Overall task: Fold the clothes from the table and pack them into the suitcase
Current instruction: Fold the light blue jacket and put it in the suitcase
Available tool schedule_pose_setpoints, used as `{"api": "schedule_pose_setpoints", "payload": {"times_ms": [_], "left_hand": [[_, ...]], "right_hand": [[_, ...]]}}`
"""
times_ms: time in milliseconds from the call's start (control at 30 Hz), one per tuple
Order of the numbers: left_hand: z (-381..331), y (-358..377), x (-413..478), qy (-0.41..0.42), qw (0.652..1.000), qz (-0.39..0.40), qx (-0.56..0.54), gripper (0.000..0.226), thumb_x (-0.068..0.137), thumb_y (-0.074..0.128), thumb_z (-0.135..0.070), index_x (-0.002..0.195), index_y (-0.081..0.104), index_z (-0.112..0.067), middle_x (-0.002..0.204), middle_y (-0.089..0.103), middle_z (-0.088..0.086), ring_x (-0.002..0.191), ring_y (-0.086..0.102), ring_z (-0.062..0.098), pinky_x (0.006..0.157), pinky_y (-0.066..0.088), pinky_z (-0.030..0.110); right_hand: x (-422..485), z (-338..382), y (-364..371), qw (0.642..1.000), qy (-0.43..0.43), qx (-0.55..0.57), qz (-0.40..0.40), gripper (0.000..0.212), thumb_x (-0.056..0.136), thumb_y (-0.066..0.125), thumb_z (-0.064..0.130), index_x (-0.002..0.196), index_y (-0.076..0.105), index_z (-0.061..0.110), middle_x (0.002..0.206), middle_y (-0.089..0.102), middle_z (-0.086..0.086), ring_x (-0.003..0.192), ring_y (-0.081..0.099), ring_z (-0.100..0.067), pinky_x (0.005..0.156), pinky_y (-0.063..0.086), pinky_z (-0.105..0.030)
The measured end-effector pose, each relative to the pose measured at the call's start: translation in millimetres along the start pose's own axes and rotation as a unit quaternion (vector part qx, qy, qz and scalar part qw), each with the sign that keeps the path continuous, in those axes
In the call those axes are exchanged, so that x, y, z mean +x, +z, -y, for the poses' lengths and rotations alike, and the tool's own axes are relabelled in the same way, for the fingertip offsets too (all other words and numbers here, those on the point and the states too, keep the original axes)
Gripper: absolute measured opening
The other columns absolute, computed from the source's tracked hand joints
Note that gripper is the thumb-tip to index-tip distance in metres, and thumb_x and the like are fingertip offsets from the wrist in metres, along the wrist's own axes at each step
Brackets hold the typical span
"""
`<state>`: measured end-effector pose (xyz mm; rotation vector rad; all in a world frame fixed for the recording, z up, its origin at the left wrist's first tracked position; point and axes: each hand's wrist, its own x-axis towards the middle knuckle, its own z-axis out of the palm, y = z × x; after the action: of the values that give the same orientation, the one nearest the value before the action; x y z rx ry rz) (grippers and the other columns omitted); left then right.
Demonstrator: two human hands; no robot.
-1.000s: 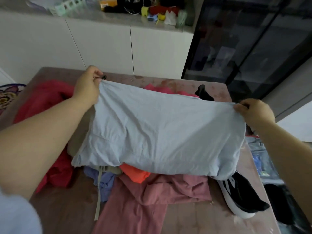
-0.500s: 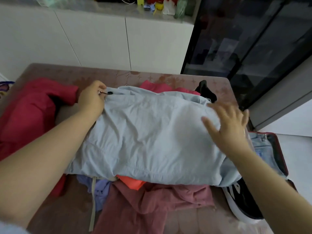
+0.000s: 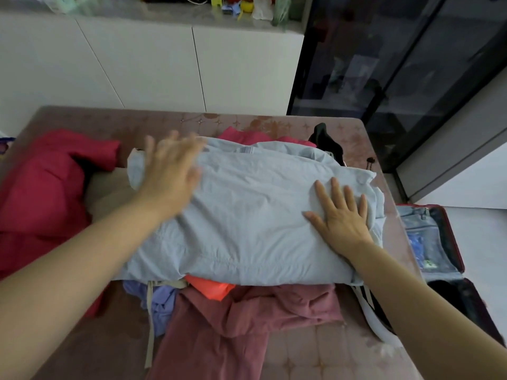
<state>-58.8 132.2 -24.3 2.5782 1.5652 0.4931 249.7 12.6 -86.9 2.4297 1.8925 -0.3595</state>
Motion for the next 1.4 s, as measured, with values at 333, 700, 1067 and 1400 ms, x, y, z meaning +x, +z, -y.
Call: {"api": "schedule_pose_setpoints", "payload": {"times_ms": [333, 700, 1067, 1400], "left_hand": [[-1.0, 50.8, -16.9, 0.062, 0.963, 0.234, 0.115, 0.082, 0.053, -0.036, -0.079, 0.128, -0.037, -0.046, 0.151, -0.031, -0.009, 0.137, -0.033, 0.022, 0.106, -0.027, 0.050], [-5.2, 45.9, -37.2, 0.018, 0.955, 0.260, 0.143, 0.073, 0.076, -0.017, -0.073, 0.140, -0.026, -0.040, 0.155, -0.022, -0.010, 0.143, -0.020, 0.020, 0.111, -0.021, 0.051], [-129.9, 43.7, -104.5, 0.199, 0.964, 0.175, 0.027, 0.087, 0.084, 0.005, -0.073, 0.147, 0.029, -0.019, 0.151, 0.034, -0.002, 0.142, 0.025, 0.021, 0.111, -0.009, 0.042], [-204.7, 46.0, -91.6, 0.145, 0.974, 0.176, -0.009, 0.074, 0.089, 0.050, -0.052, 0.147, 0.019, -0.017, 0.140, 0.046, -0.001, 0.131, 0.040, 0.015, 0.116, -0.006, 0.034]], "right_hand": [[-6.3, 8.7, -20.9, 0.998, 0.053, -0.011, -0.022, 0.079, 0.082, 0.007, 0.077, 0.146, -0.017, 0.039, 0.158, -0.015, -0.005, 0.145, -0.011, -0.030, 0.112, -0.016, -0.049], [-54.7, 19.0, 15.9, 0.997, -0.071, 0.011, 0.014, 0.091, 0.062, -0.009, 0.087, 0.140, -0.023, 0.043, 0.159, -0.013, 0.002, 0.146, -0.009, -0.020, 0.114, -0.014, -0.045], [-102.1, -38.2, 4.0, 0.980, -0.165, -0.109, -0.024, 0.071, 0.075, 0.062, 0.052, 0.138, 0.041, 0.030, 0.132, 0.057, -0.012, 0.114, 0.060, -0.031, 0.098, 0.034, -0.055], [-83.5, -37.4, -56.4, 0.949, -0.236, -0.208, 0.003, 0.039, 0.100, 0.039, 0.026, 0.137, 0.043, 0.038, 0.141, 0.045, 0.018, 0.145, 0.019, -0.018, 0.108, -0.021, -0.045]]}}
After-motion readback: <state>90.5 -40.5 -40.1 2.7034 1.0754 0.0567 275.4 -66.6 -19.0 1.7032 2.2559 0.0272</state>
